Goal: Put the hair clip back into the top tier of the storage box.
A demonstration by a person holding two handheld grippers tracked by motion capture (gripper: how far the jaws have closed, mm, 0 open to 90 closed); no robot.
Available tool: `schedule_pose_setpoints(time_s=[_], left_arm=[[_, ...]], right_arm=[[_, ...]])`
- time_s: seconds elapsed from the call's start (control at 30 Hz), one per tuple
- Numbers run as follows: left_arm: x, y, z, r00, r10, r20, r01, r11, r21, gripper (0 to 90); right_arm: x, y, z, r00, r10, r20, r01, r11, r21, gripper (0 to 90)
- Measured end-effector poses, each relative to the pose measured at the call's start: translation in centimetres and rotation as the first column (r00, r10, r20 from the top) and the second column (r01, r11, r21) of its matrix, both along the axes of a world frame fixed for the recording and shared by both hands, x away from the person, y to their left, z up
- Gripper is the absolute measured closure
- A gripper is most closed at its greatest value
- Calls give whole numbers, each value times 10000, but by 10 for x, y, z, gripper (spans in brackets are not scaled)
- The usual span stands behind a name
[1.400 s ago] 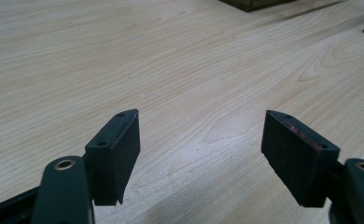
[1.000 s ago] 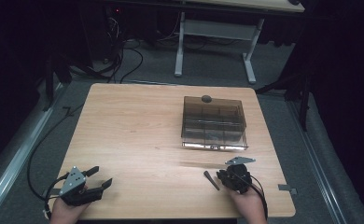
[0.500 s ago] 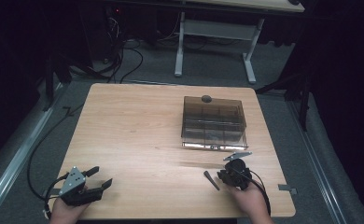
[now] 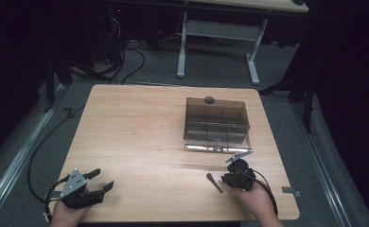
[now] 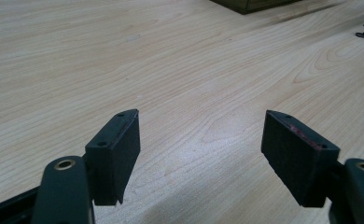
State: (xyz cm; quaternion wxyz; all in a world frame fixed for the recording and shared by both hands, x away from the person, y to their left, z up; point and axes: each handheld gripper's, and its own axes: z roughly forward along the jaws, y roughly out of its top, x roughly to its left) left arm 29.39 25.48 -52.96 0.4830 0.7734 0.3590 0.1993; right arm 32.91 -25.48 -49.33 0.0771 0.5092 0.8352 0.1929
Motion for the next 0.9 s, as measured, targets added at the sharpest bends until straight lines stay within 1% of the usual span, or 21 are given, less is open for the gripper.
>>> schedule_pose_setpoints(time_s=[0.03, 0.1, 0.13, 0.2, 0.3, 0.33, 0.43, 0.47, 0.63, 0.67, 0.73, 0.77, 0.83, 0.9], left_arm=[[0, 0, 0, 10000, -14, 2, 14, 10000, 7, 287], [0, 0, 0, 10000, -18, -1, 18, 10000, 8, 287], [0, 0, 0, 10000, -22, 3, 22, 10000, 10, 287], [0, 0, 0, 10000, -25, 5, 25, 10000, 2, 287], [0, 0, 0, 10000, -23, 0, 23, 10000, -8, 287], [0, 0, 0, 10000, -20, 4, 20, 10000, -10, 287], [0, 0, 0, 10000, -28, 3, 28, 10000, -6, 287], [0, 0, 0, 10000, -31, 3, 31, 10000, 2, 287], [0, 0, 0, 10000, -45, -23, 45, 10000, -1, 287], [0, 0, 0, 10000, -46, -22, 46, 10000, 1, 287], [0, 0, 0, 10000, -49, -21, 49, 10000, 0, 287], [0, 0, 0, 10000, -49, -21, 49, 10000, 0, 287], [0, 0, 0, 10000, -44, -9, 44, 10000, -1, 287], [0, 0, 0, 10000, -47, 2, 47, 10000, 13, 287]], right_arm=[[1, 1, 1, 9999, 50, -119, -51, 10000, -85, 778], [2, 1, 1, 9998, 124, -170, -124, 9999, -51, 777], [2, 2, 2, 9996, 116, -265, -120, 9998, -161, 778], [4, 2, 3, 9991, 190, -375, -198, 9996, -208, 779], [6, 3, 4, 9983, 199, -555, -208, 9997, -150, 779], [6, 3, 5, 9972, 234, -711, -247, 9995, -176, 778], [7, 4, 5, 9961, 317, -821, -340, 9991, -268, 777], [8, 4, 5, 9944, 395, -977, -428, 9986, -314, 776], [10, 7, 6, 9918, 454, -1190, -512, 9976, -457, 773], [11, 7, 6, 9896, 551, -1331, -619, 9969, -476, 771], [12, 8, 6, 9881, 602, -1418, -686, 9961, -548, 768], [12, 9, 5, 9869, 618, -1493, -696, 9965, -474, 767], [12, 9, 5, 9859, 638, -1547, -722, 9962, -489, 765], [13, 10, 5, 9834, 764, -1645, -874, 9943, -609, 764]])
